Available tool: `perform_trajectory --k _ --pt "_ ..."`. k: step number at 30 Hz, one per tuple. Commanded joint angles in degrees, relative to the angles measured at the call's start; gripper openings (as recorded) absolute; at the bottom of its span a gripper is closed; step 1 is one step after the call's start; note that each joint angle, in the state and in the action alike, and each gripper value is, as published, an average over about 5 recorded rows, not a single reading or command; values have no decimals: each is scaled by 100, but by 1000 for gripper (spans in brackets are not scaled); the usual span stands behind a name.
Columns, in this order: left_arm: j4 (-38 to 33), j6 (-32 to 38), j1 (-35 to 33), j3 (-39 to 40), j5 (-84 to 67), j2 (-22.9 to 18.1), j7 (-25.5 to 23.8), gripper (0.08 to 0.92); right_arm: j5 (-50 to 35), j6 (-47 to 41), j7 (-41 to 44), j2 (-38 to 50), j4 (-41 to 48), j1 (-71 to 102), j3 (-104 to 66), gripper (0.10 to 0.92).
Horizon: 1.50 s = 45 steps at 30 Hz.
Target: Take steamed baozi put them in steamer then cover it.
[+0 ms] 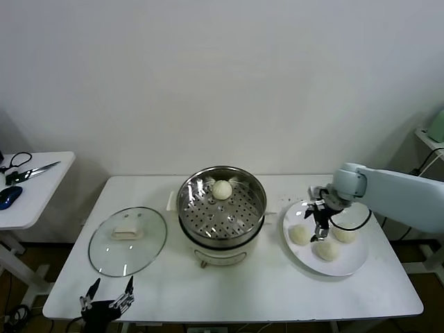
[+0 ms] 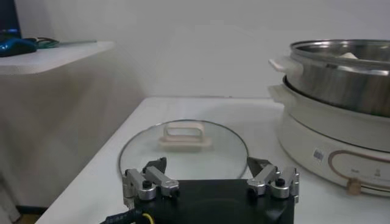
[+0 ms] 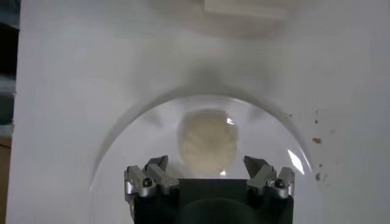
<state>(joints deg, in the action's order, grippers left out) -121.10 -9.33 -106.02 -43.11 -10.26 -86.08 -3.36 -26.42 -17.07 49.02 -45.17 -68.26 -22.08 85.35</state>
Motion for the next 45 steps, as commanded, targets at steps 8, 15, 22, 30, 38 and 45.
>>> perform_trajectory --k 8,15,22,30,38,45 --pt "32 12 2 -5 5 21 3 823 111 -148 -148 -428 552 632 -437 804" --pt "35 8 8 -10 3 12 6 823 272 -120 -67 -438 569 517 -393 719" --pt "4 2 4 -5 5 -12 11 823 176 44 241 -338 342 -128 -143 688" --pt "-48 -32 9 10 4 -6 13 823 -572 482 1040 -444 -17 -2697 1171 687" --pt "-126 -69 23 51 1 33 9 823 -1841 309 1075 -1091 -848 -4618 1749 687" --pt "-241 -94 15 55 -15 84 3 823 -2931 -479 122 -1984 -1528 -4295 979 687"
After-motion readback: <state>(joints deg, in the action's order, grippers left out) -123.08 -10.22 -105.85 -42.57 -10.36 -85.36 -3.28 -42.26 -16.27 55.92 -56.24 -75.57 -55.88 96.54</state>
